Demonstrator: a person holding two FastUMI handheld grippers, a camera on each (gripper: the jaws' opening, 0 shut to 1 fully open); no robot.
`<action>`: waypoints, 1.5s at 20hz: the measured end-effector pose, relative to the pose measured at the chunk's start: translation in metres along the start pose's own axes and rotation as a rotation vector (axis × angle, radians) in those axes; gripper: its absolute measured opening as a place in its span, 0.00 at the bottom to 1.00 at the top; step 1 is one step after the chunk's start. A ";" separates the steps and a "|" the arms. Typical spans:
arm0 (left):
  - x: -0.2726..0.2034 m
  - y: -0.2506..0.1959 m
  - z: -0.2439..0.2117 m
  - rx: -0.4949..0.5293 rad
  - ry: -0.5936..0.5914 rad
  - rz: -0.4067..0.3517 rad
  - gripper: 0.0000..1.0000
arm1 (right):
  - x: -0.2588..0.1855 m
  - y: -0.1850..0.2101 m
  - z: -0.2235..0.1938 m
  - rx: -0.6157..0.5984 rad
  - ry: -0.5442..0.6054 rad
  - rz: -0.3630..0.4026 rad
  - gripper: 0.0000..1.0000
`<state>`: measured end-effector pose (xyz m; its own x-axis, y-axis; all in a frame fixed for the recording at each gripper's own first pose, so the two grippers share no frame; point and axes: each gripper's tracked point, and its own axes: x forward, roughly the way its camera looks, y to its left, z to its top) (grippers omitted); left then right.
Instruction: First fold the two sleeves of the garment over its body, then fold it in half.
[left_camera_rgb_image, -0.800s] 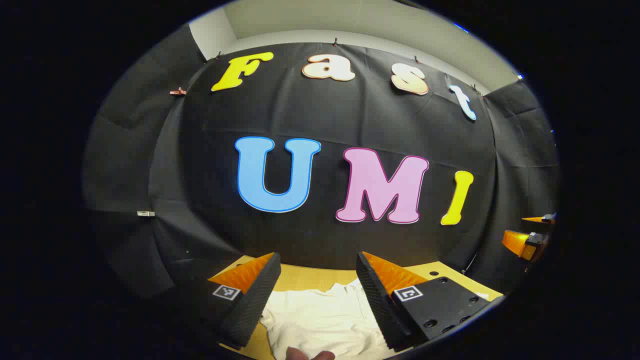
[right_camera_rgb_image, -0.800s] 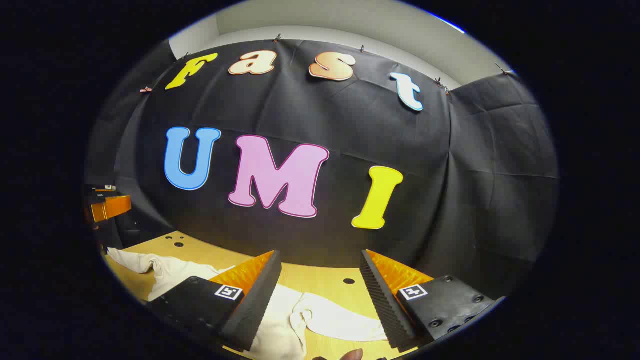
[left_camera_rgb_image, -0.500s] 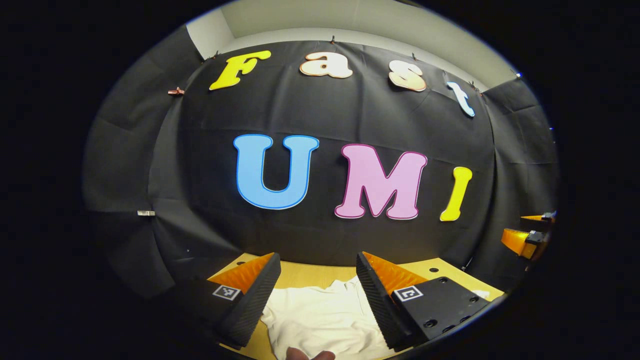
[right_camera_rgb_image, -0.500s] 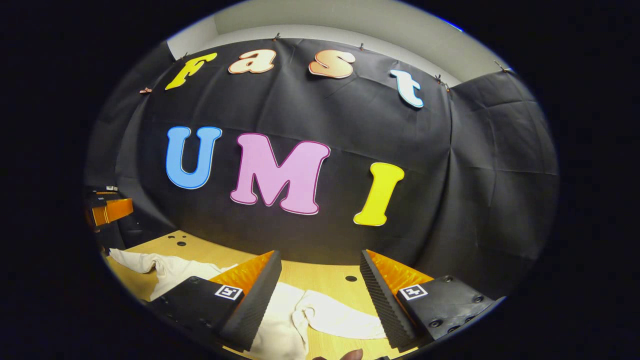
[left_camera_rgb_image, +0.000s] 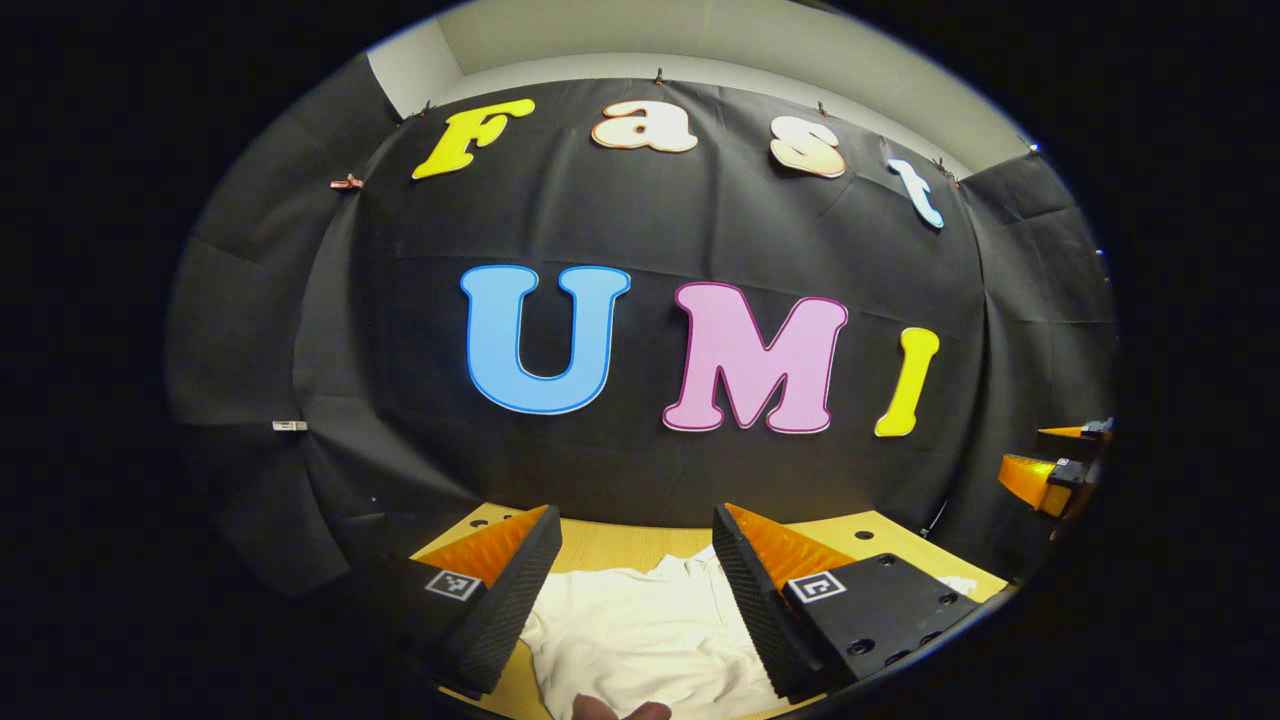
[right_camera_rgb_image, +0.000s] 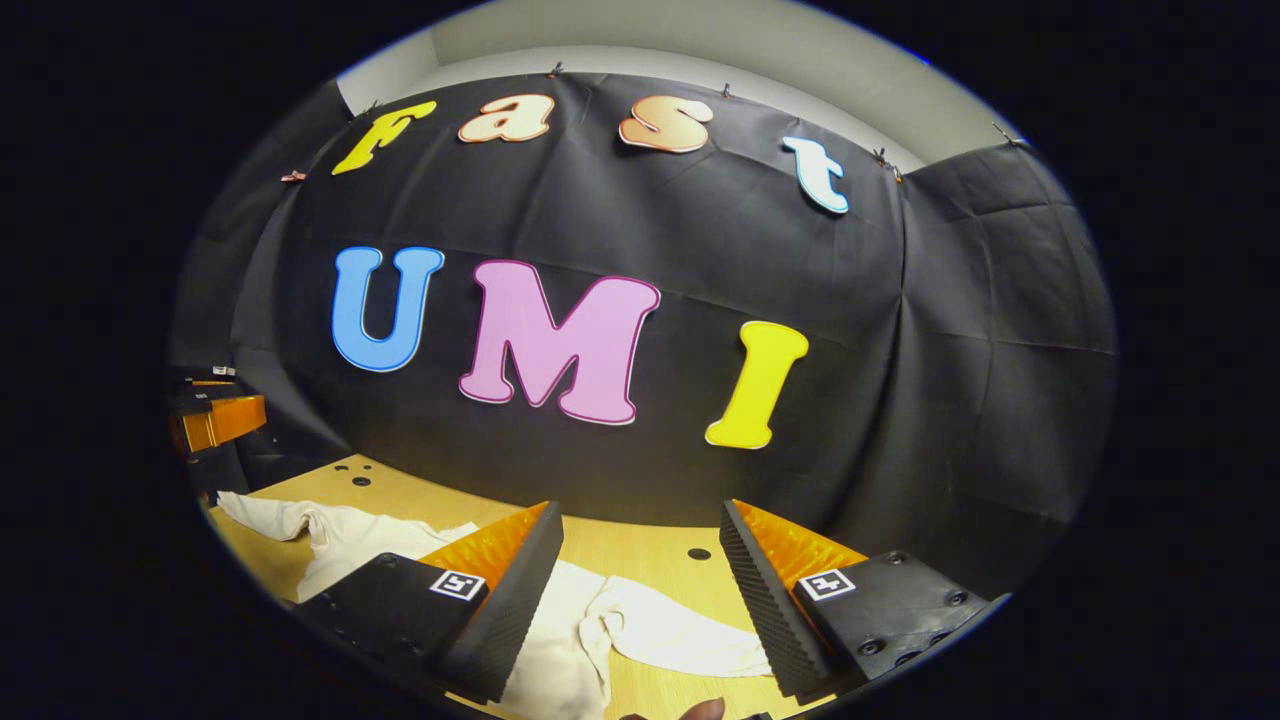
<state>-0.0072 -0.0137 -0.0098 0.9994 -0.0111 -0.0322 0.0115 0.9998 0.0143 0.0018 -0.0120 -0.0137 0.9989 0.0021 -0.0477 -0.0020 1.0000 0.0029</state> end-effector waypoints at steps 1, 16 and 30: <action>0.000 0.000 -0.001 -0.001 0.000 0.002 0.95 | 0.003 -0.006 -0.006 0.000 0.020 -0.008 0.97; 0.005 -0.063 -0.020 0.044 0.049 0.109 0.95 | 0.043 -0.161 -0.252 0.212 0.643 -0.123 0.98; -0.012 -0.083 -0.044 0.026 0.149 0.271 0.95 | 0.054 -0.200 -0.408 0.298 0.922 -0.165 0.96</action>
<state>-0.0211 -0.0955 -0.0549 0.9506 0.2601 -0.1697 -0.2520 0.9653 0.0682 0.0367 -0.2108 -0.4243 0.5564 -0.0099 -0.8309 0.2730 0.9466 0.1715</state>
